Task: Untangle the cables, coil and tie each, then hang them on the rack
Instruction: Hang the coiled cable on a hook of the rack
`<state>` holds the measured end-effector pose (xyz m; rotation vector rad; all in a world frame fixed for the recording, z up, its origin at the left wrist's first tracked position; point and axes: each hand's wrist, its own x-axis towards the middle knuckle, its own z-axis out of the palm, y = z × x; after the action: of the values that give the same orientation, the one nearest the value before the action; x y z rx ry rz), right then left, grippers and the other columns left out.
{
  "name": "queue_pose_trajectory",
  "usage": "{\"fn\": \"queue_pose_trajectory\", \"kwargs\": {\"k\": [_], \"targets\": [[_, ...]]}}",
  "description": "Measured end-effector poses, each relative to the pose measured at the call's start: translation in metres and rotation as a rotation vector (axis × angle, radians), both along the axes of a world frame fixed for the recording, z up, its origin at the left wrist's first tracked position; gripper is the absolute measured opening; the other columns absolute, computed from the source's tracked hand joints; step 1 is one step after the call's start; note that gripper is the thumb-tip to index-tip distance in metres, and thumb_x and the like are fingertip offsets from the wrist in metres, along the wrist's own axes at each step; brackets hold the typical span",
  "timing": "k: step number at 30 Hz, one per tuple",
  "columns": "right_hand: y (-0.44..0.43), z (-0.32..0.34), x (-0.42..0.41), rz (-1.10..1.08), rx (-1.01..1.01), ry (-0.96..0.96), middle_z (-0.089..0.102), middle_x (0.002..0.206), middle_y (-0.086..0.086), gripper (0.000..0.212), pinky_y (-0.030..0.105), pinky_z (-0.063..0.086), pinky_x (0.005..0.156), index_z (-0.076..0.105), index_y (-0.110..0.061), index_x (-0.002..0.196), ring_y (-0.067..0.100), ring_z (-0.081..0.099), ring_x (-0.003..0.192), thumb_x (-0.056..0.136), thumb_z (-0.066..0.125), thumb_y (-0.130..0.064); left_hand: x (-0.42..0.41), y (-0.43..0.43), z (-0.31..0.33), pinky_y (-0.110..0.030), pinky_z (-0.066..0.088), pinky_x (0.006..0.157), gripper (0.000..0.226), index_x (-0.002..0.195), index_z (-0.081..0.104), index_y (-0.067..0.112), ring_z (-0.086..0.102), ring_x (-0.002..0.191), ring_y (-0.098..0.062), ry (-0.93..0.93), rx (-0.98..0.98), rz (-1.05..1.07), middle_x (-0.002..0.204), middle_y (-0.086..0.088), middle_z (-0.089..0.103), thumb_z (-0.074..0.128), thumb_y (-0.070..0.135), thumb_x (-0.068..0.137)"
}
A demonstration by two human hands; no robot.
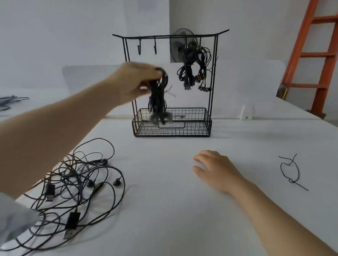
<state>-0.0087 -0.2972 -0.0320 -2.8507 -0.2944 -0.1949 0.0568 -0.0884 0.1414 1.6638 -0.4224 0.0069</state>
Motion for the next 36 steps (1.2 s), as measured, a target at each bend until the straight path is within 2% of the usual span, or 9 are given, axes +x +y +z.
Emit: {"fn": "queue_pose_trajectory", "kwargs": {"k": [6,12,17,20,25,28,31,33,36], "targets": [[-0.001,-0.006,0.003,0.012,0.052,-0.04,0.041,0.136,-0.008,0.037,0.027,0.022,0.105,0.048,-0.021,0.127,0.012,0.032,0.129,0.095,0.039,-0.037,0.043,-0.047,0.047,-0.016,0.047,0.053,0.015,0.079,0.066,0.012,0.059,0.065,-0.011,-0.024,-0.086,0.228,0.084,-0.004,0.064,0.058,-0.001,0.083],[-0.001,-0.009,0.003,0.016,0.043,-0.052,0.039,0.138,-0.008,0.039,0.026,0.02,0.103,0.045,-0.021,0.13,0.011,0.029,0.13,0.095,0.037,-0.038,0.065,-0.065,0.06,-0.011,0.043,0.049,0.022,0.092,0.066,0.019,0.049,0.062,-0.005,-0.274,0.196,0.354,0.073,0.007,0.056,0.06,0.0,0.082],[-0.001,-0.007,0.003,0.02,0.05,-0.066,0.039,0.138,-0.008,0.04,0.025,0.019,0.103,0.045,-0.022,0.131,0.01,0.028,0.131,0.095,0.037,-0.038,0.086,-0.067,0.063,-0.01,0.038,0.044,0.016,0.08,0.062,0.017,0.046,0.057,-0.006,-0.322,0.262,0.422,0.068,0.005,0.054,0.06,0.001,0.082],[-0.001,-0.008,0.003,0.024,0.045,-0.071,0.036,0.141,-0.008,0.041,0.024,0.017,0.105,0.043,-0.022,0.133,0.009,0.026,0.133,0.095,0.037,-0.038,0.097,-0.067,0.061,-0.015,0.045,0.054,0.016,0.089,0.063,0.015,0.049,0.059,-0.008,-0.333,0.288,0.44,0.067,0.004,0.054,0.06,0.001,0.082],[0.0,-0.01,0.004,0.016,0.039,-0.072,0.035,0.142,-0.009,0.044,0.023,0.017,0.105,0.043,-0.024,0.132,0.008,0.025,0.133,0.094,0.033,-0.043,0.111,-0.068,0.058,-0.027,0.05,0.065,0.018,0.073,0.06,0.015,0.047,0.056,-0.013,-0.335,0.34,0.494,0.064,0.0,0.05,0.059,-0.001,0.082],[0.0,-0.01,0.004,0.014,0.036,-0.07,0.036,0.141,-0.009,0.041,0.023,0.017,0.104,0.044,-0.023,0.131,0.008,0.025,0.133,0.095,0.035,-0.04,0.112,-0.067,0.056,-0.03,0.045,0.07,0.026,0.062,0.053,0.02,0.057,0.085,-0.024,-0.405,0.492,0.568,0.088,-0.008,0.057,0.054,0.006,0.084],[0.0,-0.009,0.003,0.016,0.042,-0.072,0.036,0.141,-0.009,0.04,0.023,0.016,0.104,0.044,-0.023,0.132,0.008,0.024,0.133,0.095,0.037,-0.038,0.106,-0.069,0.053,-0.037,0.038,0.092,0.028,0.103,0.067,0.014,0.036,0.122,-0.029,-0.461,0.769,0.579,0.125,-0.014,0.047,0.042,0.011,0.091],[0.0,-0.009,0.002,0.016,0.038,-0.069,0.036,0.14,-0.009,0.04,0.023,0.017,0.104,0.044,-0.022,0.131,0.008,0.025,0.133,0.096,0.037,-0.038,0.102,-0.069,0.052,-0.043,0.034,0.094,0.036,0.112,0.059,0.005,0.03,0.122,-0.034,-0.481,0.991,0.587,0.126,-0.02,0.042,0.03,0.004,0.091],[0.001,-0.007,0.001,0.011,0.034,-0.062,0.036,0.14,-0.009,0.04,0.023,0.017,0.103,0.043,-0.022,0.131,0.009,0.025,0.132,0.096,0.036,-0.038,0.099,-0.066,0.054,-0.052,0.029,0.1,0.032,0.104,0.051,-0.001,0.038,0.115,-0.041,-0.449,0.93,0.567,0.114,-0.027,0.047,0.025,-0.011,0.088]]}}
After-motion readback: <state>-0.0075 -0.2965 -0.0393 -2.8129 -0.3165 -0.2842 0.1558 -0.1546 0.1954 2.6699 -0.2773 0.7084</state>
